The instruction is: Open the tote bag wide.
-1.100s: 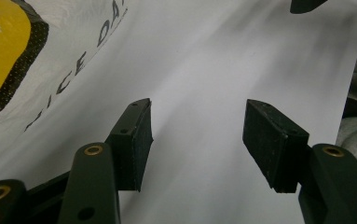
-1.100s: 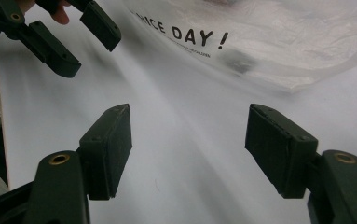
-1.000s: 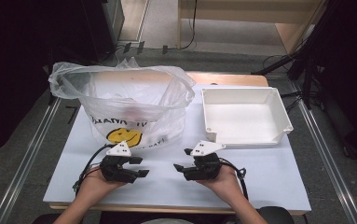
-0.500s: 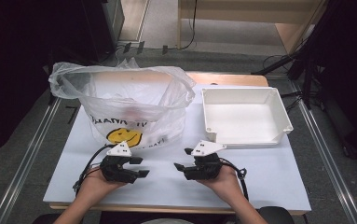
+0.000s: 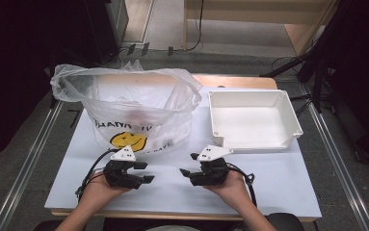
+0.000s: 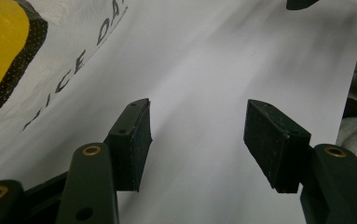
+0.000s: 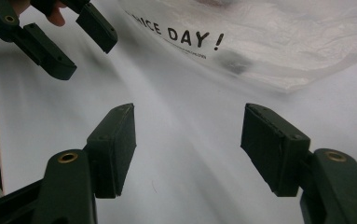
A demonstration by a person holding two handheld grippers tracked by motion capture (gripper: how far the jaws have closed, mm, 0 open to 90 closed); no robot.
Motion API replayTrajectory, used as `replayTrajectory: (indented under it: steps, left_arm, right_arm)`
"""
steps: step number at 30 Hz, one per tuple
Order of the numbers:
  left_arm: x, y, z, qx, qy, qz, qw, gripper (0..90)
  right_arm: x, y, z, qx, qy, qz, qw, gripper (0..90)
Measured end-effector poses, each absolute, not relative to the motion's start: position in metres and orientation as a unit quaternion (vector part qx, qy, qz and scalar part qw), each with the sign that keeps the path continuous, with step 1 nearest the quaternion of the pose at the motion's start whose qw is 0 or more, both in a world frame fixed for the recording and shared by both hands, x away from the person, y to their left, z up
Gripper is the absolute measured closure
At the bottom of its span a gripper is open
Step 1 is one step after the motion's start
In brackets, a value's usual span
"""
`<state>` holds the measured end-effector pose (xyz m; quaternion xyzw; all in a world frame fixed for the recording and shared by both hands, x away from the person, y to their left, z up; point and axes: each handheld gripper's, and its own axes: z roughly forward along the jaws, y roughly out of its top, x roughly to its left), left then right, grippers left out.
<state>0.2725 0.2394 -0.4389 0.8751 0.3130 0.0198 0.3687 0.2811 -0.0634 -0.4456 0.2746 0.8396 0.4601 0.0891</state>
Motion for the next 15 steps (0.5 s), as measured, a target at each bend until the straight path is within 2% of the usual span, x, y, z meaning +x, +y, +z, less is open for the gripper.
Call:
replayTrajectory:
  steps: [15]
  left_arm:
    - [0.274,0.241,-0.426,0.866,0.328,0.005,0.379,48.8]
  right_arm:
    - [0.283,-0.064,-0.433,0.267,0.841,0.464,0.082,38.2]
